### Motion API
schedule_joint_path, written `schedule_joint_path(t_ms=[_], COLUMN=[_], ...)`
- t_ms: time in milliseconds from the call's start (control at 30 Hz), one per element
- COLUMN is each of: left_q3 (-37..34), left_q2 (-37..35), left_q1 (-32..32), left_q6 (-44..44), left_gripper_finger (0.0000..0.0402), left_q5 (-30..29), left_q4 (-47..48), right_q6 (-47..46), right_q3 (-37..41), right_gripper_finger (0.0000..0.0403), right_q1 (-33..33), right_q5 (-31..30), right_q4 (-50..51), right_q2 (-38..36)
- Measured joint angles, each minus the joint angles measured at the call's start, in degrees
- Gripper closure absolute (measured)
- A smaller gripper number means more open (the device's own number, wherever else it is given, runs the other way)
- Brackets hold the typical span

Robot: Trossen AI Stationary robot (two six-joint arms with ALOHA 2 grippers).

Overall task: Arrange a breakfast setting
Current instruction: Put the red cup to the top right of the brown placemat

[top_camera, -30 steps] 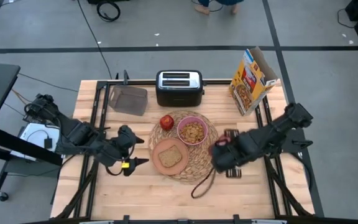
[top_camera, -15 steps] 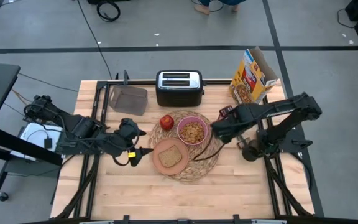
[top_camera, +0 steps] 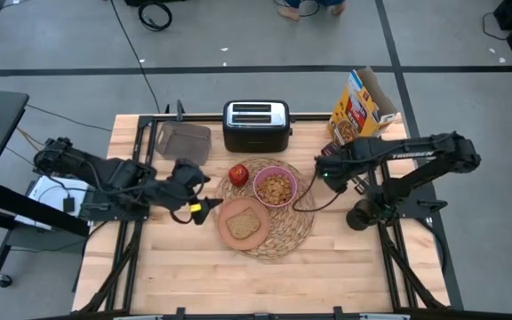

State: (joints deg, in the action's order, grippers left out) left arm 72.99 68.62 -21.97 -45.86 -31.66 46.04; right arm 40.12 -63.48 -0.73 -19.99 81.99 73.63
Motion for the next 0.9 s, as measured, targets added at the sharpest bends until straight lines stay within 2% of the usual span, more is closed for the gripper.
schedule_joint_path(t_ms=[133,300,533,900], left_q3=[0.00,0.00,0.00,0.00], left_q2=[0.01,0.00,0.00,0.01], left_q1=[1.79,3.16,4.21,4.19], left_q6=[0.04,0.54,0.66,0.09], left_gripper_finger=[0.0013,0.0013,0.0013,0.0013], left_q5=[0.00,0.00,-0.02,-0.02], left_q4=[0.00,0.02,-0.48,-0.46], right_q6=[3.90,14.31,26.24,29.04], right_q3=[0.28,0.28,0.30,0.06], right_gripper_finger=[0.0393,0.0393,0.0393,0.0391], right_q1=[-2.66,-5.84,-10.70,-12.53], right_q5=[0.35,0.46,-2.75,-4.37], right_q4=[-5.24,-10.40,-16.06,-19.72], right_q2=[0.31,0.53,5.34,10.20])
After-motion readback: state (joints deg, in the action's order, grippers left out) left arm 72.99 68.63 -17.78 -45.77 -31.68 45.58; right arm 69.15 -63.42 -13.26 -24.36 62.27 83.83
